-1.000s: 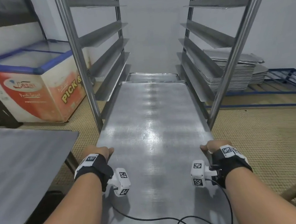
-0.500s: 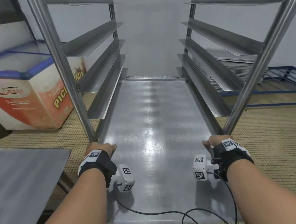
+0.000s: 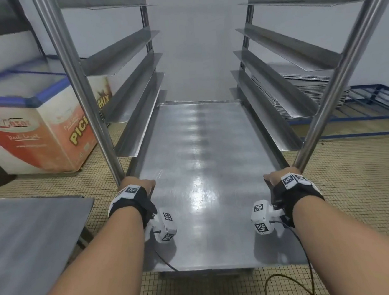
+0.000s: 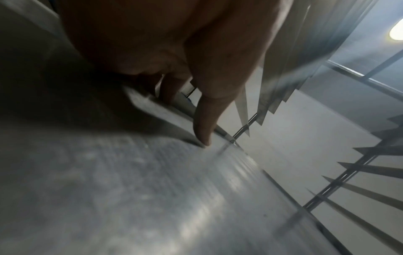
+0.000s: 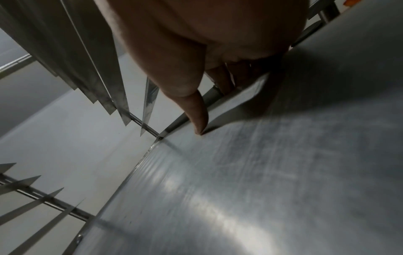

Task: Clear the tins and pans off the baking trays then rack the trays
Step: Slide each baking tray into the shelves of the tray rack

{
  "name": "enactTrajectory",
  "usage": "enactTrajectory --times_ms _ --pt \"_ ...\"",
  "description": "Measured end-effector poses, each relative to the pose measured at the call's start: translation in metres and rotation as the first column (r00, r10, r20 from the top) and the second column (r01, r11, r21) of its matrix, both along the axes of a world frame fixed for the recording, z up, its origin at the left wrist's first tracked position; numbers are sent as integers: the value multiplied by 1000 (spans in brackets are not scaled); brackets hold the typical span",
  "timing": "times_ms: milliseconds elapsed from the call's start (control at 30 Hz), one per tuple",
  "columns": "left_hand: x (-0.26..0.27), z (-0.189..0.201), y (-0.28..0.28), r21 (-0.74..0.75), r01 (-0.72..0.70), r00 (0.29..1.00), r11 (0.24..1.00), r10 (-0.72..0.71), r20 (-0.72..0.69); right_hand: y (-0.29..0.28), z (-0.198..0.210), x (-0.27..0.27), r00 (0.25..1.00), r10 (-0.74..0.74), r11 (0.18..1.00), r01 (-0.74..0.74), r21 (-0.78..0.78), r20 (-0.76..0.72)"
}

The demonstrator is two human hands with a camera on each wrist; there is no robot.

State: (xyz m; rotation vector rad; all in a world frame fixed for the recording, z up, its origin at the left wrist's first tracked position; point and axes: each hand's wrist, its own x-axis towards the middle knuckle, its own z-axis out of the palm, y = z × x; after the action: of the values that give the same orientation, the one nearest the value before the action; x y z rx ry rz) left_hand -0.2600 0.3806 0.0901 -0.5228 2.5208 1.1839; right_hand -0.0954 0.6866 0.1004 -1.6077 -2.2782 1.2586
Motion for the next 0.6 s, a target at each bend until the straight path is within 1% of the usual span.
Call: enactTrajectory --times_ms 67,133,200,267,333,400,467,533,600 --pt "9 6 -2 0 39 999 999 -39 -17 -6 8 7 999 38 999 -38 7 15" --pt "27 16 -4 -16 101 992 995 -102 -68 -15 16 19 998 61 998 -61 31 24" --pt "41 18 -6 -79 189 979 979 -194 -60 -24 23 33 993 99 994 -101 39 59" --pt "57 19 -11 -145 284 955 948 -294 -51 -35 27 46 986 150 986 -155 66 67" --pt "75 20 -16 -239 384 916 892 -401 -24 -45 28 60 965 241 963 -252 99 103" --pt "96 21 -19 -304 504 849 809 -529 0 -54 26 75 922 355 921 -373 109 155" --pt "118 22 -25 -356 590 774 724 -633 -4 -65 26 94 866 475 862 -494 116 157" --pt "137 18 -30 -351 655 714 669 -700 1 -76 27 112 776 606 772 -627 107 178" --pt "157 12 -37 -388 729 631 564 -774 61 -88 27 129 669 700 671 -736 91 249"
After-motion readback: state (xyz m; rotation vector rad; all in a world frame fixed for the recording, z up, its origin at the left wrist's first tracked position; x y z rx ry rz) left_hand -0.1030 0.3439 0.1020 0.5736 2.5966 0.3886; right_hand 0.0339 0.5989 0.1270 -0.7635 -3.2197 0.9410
